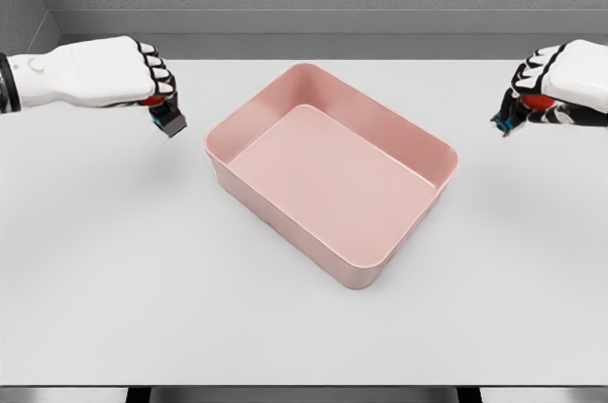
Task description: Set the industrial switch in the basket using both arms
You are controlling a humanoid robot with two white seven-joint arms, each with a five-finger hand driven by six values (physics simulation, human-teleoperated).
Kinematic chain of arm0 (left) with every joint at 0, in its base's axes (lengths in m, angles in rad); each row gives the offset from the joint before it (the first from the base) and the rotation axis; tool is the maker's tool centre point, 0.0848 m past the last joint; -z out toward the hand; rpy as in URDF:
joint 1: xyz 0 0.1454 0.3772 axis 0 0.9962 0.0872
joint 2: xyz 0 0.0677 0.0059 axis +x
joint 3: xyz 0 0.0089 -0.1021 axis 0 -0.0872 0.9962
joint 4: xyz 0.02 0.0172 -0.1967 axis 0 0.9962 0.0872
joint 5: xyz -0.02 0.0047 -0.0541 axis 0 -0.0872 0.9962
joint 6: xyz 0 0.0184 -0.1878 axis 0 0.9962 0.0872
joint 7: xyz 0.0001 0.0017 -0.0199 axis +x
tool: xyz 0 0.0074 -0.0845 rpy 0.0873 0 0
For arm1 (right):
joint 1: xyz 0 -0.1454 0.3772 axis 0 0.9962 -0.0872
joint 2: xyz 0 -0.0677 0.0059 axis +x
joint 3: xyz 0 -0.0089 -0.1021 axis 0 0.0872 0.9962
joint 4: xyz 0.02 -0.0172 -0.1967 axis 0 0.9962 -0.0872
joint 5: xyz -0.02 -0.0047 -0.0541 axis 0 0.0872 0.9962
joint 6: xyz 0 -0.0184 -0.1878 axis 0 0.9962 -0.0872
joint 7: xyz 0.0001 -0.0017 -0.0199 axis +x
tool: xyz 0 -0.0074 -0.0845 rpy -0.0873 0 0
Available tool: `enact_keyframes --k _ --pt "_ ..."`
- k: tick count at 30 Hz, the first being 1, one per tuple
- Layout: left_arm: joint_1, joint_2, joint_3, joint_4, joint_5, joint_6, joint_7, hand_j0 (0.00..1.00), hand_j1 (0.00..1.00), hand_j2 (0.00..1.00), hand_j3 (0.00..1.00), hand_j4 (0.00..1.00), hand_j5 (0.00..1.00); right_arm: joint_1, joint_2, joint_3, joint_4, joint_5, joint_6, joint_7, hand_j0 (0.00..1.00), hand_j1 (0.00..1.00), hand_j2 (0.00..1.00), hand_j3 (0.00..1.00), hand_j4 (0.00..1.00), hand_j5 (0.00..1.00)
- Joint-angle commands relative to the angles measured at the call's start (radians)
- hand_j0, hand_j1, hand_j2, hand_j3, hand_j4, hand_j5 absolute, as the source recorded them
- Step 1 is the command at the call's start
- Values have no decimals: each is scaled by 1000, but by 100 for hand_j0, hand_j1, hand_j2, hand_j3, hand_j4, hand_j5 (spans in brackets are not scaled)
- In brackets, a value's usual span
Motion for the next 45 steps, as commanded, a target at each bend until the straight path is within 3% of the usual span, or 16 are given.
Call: enact_keyframes --k 1,3,6,14,27,33,34,36,38,45 --pt "-2 -19 0 -1 9 0 21 51 51 51 51 51 51 -2 38 6 -1 -12 3 -4 46 46 46 46 46 46" --pt "-14 -33 0 -1 9 0 23 51 51 51 51 51 51 -15 45 20 -2 -12 3 -4 46 46 46 46 46 46" --pt "-26 -48 0 -1 9 0 26 51 51 51 51 51 51 -100 94 118 1 -12 3 -3 46 46 46 46 46 46" --pt "-40 -89 2 -1 9 0 43 51 51 51 51 51 51 -143 174 149 -4 -12 3 -4 46 46 46 46 46 46" --pt "-43 -169 2 -10 9 0 43 51 51 51 51 51 51 -264 309 299 -2 -13 3 -1 48 48 48 48 48 48" --pt "-41 -205 2 -10 7 0 41 51 51 51 51 51 51 -262 341 354 -1 -9 3 6 48 48 48 48 48 48" --pt "-43 -205 2 -10 7 0 41 51 51 51 51 51 51 -262 341 354 1 -9 3 8 50 50 50 50 50 50" --pt "-43 -211 2 -10 7 0 41 51 51 51 51 51 51 -259 341 354 1 -9 3 8 66 66 66 66 66 66" --pt "-41 -226 2 -9 7 0 40 51 51 51 51 51 51 -258 341 353 1 -9 3 6 74 74 74 74 74 74" --pt "-41 -237 2 -10 7 0 40 51 51 51 51 51 51 -255 347 353 4 -6 3 10 78 78 78 78 78 78"
